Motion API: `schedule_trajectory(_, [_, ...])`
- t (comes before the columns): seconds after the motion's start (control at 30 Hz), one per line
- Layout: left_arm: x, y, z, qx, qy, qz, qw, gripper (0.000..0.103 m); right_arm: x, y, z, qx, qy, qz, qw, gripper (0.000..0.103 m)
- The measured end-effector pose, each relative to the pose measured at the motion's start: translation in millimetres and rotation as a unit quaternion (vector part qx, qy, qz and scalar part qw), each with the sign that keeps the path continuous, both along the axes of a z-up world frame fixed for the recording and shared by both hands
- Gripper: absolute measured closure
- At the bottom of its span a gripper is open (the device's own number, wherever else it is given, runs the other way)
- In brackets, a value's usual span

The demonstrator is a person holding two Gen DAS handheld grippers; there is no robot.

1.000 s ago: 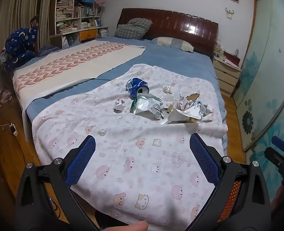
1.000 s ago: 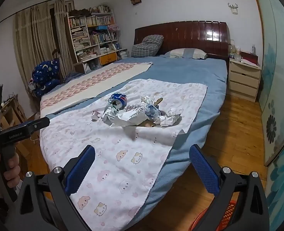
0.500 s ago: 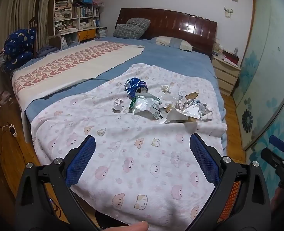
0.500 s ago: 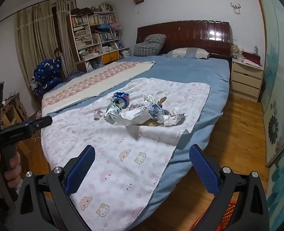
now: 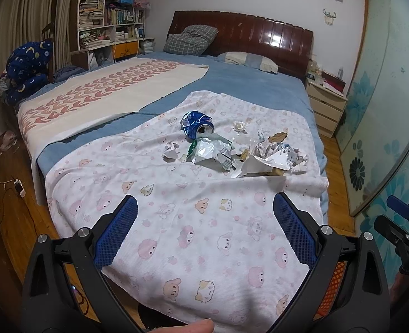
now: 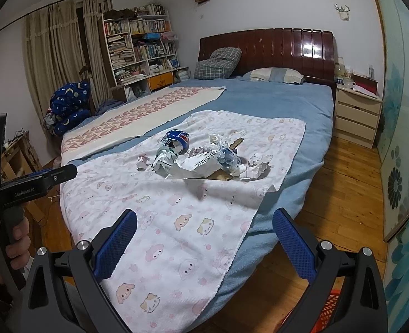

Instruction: Collect trash

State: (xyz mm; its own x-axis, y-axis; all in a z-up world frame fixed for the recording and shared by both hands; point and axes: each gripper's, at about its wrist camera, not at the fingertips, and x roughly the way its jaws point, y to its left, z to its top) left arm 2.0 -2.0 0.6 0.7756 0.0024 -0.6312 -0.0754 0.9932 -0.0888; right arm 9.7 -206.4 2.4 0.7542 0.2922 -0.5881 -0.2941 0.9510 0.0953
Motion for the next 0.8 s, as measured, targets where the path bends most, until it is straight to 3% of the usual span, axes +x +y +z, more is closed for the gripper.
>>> schedule_trajectory(0.8, [0.4,0.9,0.0,0.000,0.001,0.000,1.0000,0.006,2.4,-2.4,-1.2,0.007,0.006,-0.015,1.000,0.006])
